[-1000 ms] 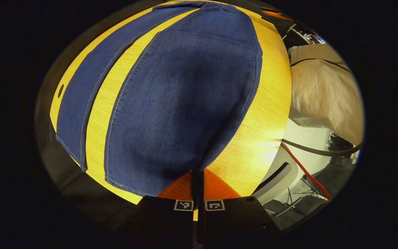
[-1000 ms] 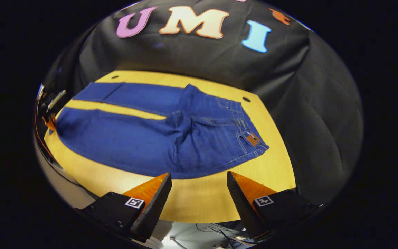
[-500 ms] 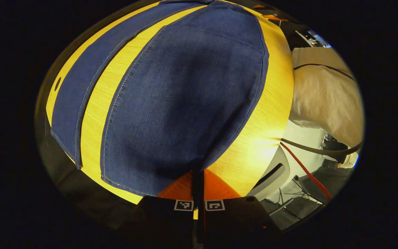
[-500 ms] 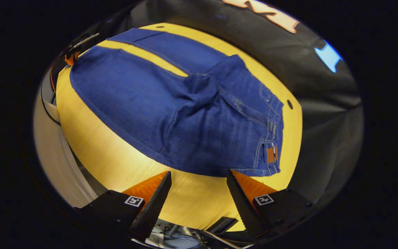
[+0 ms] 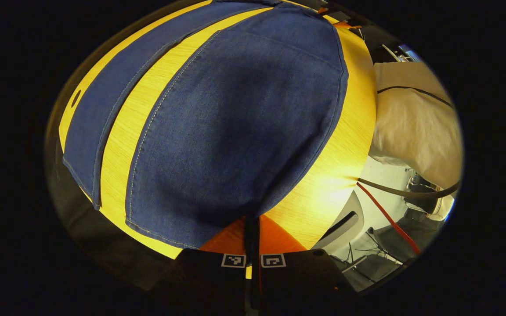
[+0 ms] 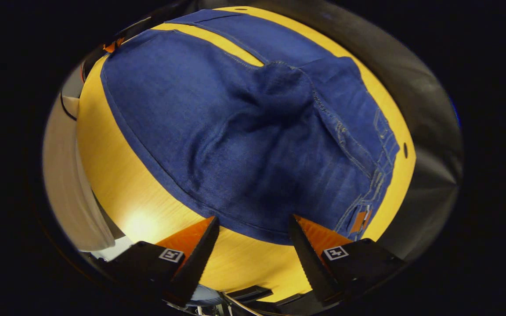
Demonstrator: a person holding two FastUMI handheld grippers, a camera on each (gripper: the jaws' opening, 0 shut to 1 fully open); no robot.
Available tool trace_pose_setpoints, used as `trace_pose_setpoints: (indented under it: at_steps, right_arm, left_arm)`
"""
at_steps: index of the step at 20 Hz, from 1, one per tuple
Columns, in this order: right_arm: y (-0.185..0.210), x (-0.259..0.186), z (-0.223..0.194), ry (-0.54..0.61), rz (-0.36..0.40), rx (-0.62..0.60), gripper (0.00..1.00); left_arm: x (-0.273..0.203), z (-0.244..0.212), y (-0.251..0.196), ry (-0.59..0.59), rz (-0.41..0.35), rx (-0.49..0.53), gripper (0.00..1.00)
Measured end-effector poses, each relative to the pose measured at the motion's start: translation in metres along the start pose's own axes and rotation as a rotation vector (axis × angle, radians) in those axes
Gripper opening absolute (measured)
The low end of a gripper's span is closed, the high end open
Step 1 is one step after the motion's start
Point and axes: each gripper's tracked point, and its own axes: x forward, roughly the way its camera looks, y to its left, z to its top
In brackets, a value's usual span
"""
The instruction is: Grasp the waist and the cuffs of the jeans and fold them to make the two legs overlap; first hold the waist and fold one-third of the jeans toward the cuffs, then hold the cuffs and fold the remaining one-third in the same direction to finish folding.
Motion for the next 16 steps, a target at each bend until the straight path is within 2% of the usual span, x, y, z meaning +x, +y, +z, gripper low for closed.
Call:
trace_pose_setpoints:
  at_steps: [1,3,5,8,9,10,13,16]
  right_arm:
    - [-0.001,0.001,0.0,0.002,0.01,-0.005,0.94]
    - [0.004,0.001,0.001,0.004,0.044,-0.012,0.96]
    - [0.009,0.004,0.0,0.012,0.088,-0.016,0.92]
    - [0.016,0.004,0.001,0.014,0.128,-0.04,0.75]
    - [0.015,0.005,0.001,0.012,0.135,-0.036,0.74]
    - [0.015,0.006,0.0,0.013,0.141,-0.034,0.85]
    - [0.016,0.005,0.001,0.016,0.162,-0.083,0.84]
    - [0.016,0.005,-0.003,0.074,0.148,-0.246,0.84]
  left_arm:
    - [0.001,0.0,0.0,-0.002,0.003,-0.003,0.0]
    - [0.0,0.0,0.0,0.0,0.005,-0.005,0.0]
    - [0.001,0.0,0.0,0.006,0.003,-0.008,0.0]
    - [0.0,0.0,0.0,0.011,0.001,-0.013,0.0]
    - [0.0,0.0,0.0,0.01,0.003,-0.014,0.0]
    - [0.001,0.0,0.0,0.008,0.005,-0.016,0.0]
    - [0.001,0.0,0.0,0.004,0.014,-0.023,0.0]
    - [0.001,0.0,0.0,0.004,0.017,-0.028,0.0]
